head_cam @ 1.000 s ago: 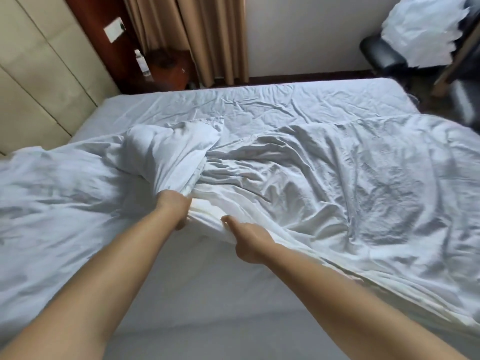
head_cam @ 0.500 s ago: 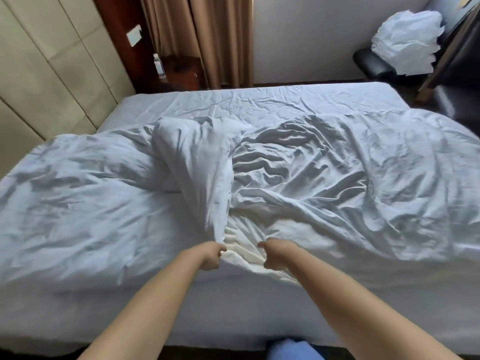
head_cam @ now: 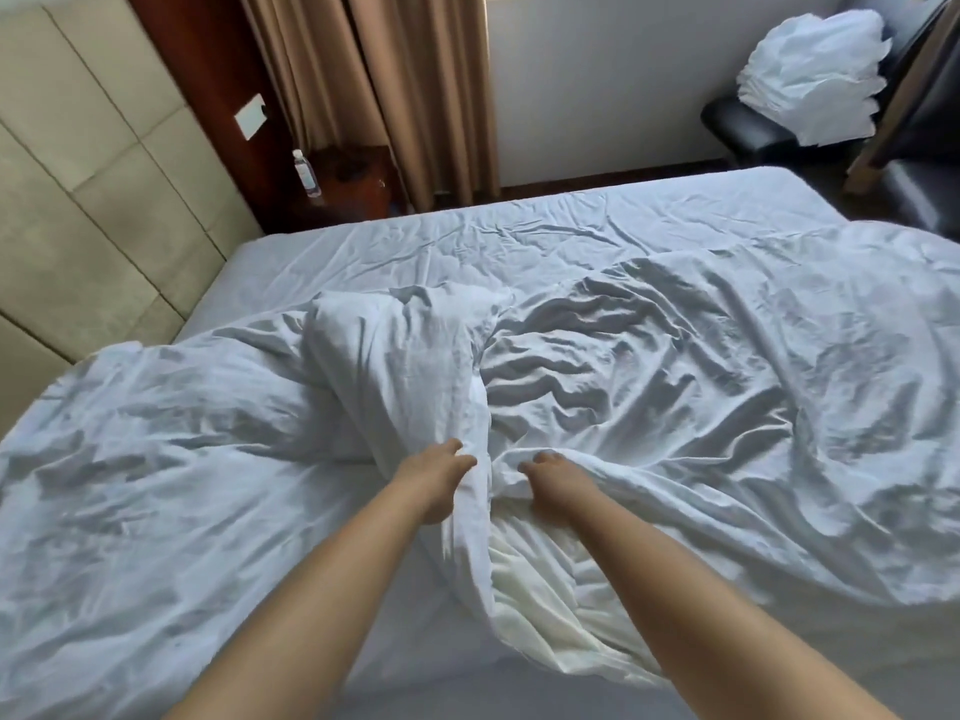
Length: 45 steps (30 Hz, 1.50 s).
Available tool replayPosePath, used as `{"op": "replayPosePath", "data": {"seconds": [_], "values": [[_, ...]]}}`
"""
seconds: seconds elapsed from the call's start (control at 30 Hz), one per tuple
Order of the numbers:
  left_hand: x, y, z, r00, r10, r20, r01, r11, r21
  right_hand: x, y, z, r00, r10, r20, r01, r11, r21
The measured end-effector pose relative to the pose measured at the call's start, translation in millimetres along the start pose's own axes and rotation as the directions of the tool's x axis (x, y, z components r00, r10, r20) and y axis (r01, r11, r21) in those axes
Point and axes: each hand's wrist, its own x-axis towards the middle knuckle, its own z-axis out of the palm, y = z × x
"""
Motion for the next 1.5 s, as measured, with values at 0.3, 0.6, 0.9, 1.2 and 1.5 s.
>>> {"op": "replayPosePath", "data": {"seconds": [0.3,0.6,0.9,1.2,1.5], "values": [[102.9,-8.7,-2.7,0.971,0.155,0.181,-0.231,0.795,0.561,66.6,28.5,12.5,0.999,0.021,-0.031,-0.02,0.999,0.036],[110.6,-32.5,19.8,0.949,0.168,0.269,-0.309,0.673,0.672,65.2,-17.8,64.2,0.73,-0.146,0.667,-0.221,0.874,0.432],[16.5,-70.1,5.9,0.997,-0.064,-0.049,0.079,0.909,0.41,-4.8,-50.7,23.5,0.863,0.052,0.502,-0.215,0.938,0.273],[-144.7,-121.2,96.3,0.938,-0.305,0.166,0.305,0.952,0.023,-110.9,-134.8,65.3,0.878,-0.003,0.479,-0.106,0.974,0.2],[-192.7,-114.9,132.6,0.966,-0.178,0.186,0.226,0.933,-0.282,-140.8,-154.7,96.2,0.967,0.14,0.212,-0.187,0.957,0.222]]}}
